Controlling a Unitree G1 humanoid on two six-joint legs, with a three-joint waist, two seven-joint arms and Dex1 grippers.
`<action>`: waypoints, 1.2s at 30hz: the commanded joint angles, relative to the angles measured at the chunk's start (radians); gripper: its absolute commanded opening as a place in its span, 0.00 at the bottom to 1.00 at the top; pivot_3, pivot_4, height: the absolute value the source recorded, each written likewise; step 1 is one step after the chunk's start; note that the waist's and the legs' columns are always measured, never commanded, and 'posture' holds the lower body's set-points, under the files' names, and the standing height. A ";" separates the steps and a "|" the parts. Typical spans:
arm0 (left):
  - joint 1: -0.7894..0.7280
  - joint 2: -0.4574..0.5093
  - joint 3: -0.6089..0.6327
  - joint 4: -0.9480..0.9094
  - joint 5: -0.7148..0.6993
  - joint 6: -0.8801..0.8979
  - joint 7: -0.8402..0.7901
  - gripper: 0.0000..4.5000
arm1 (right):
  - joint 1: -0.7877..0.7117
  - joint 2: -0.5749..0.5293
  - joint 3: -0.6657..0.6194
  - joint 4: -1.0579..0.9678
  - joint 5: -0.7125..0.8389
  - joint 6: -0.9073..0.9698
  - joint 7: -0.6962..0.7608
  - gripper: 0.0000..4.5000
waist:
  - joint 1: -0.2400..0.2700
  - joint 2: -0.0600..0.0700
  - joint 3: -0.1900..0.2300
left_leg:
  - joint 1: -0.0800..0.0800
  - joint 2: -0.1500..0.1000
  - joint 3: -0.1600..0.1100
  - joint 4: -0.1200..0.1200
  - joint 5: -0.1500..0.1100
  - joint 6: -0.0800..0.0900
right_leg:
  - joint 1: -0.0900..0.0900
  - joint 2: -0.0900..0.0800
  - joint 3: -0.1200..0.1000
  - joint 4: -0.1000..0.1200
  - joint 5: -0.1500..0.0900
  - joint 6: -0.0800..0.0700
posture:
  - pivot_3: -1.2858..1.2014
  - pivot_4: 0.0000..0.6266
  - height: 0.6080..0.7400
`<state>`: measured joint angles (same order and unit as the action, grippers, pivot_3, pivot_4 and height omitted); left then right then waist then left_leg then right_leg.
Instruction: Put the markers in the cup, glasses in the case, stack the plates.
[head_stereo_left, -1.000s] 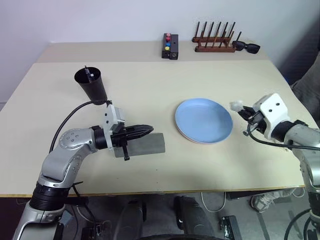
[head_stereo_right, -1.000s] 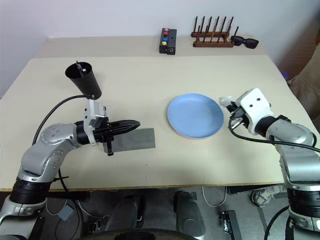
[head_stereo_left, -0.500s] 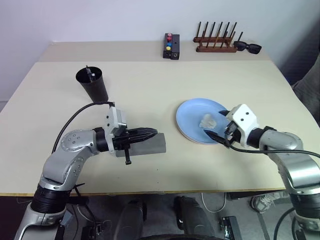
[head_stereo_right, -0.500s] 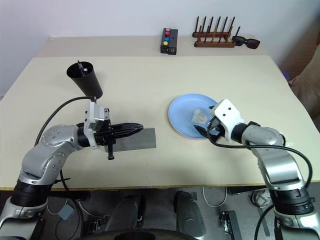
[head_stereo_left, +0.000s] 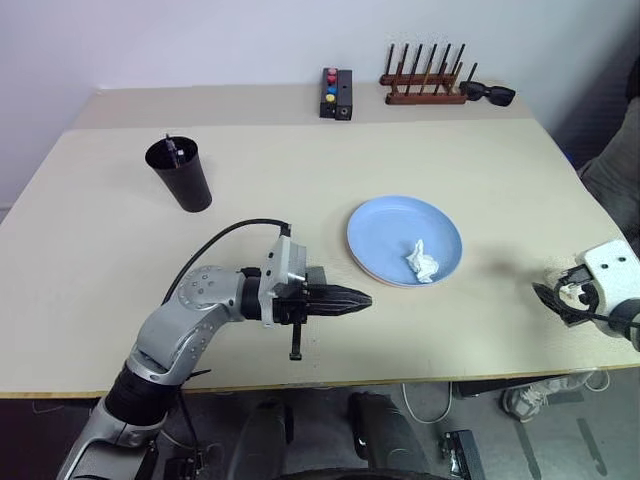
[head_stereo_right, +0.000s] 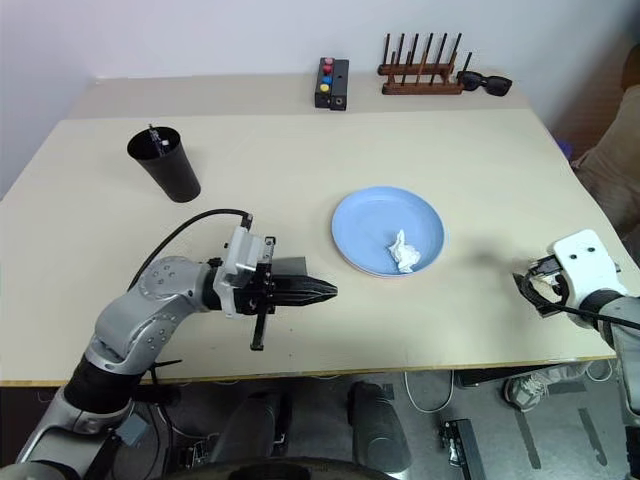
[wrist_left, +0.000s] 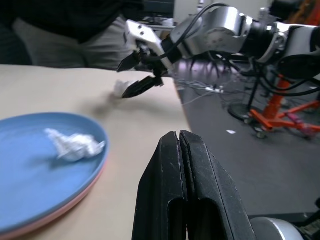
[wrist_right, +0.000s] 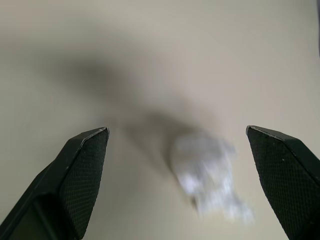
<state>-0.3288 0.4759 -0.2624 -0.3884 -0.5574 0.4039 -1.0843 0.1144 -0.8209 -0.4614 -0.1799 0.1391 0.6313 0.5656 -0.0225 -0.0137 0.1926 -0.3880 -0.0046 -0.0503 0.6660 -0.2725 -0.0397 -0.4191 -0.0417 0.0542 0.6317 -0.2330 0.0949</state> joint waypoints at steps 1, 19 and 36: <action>-0.012 -0.011 -0.009 -0.011 0.020 -0.030 -0.001 0.00 | -0.019 0.013 -0.028 0.066 -0.016 -0.041 -0.045 1.00 | 0.003 0.000 0.000 | 0.000 0.000 0.000 0.000 0.000 0.000 | 0.000 0.000 0.000 0.000 0.000 0.000 | 0.52 0.24 0.96; 0.008 -0.022 0.022 0.000 0.044 -0.052 0.051 0.00 | -0.077 0.013 0.013 0.145 0.003 -0.190 -0.046 0.01 | 0.005 0.001 0.000 | -0.001 -0.001 0.000 0.000 0.000 0.000 | 0.001 -0.001 0.000 -0.001 0.000 0.000 | 0.52 0.24 0.96; -0.003 0.021 0.154 0.124 0.119 -0.136 0.123 0.00 | -0.312 0.134 0.409 -0.209 0.170 -0.072 0.071 0.01 | 0.010 0.000 0.000 | -0.002 -0.001 -0.002 0.000 0.000 0.000 | 0.000 -0.002 -0.001 -0.002 0.000 0.000 | 0.52 0.24 0.96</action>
<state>-0.3222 0.4931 -0.1310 -0.2413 -0.4387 0.2869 -0.9653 -0.1745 -0.6892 -0.0483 -0.3999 0.3268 0.5689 0.6506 -0.0120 -0.0135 0.1928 -0.3900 -0.0052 -0.0520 0.6663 -0.2725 -0.0397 -0.4188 -0.0437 0.0531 0.6299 -0.2332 0.0953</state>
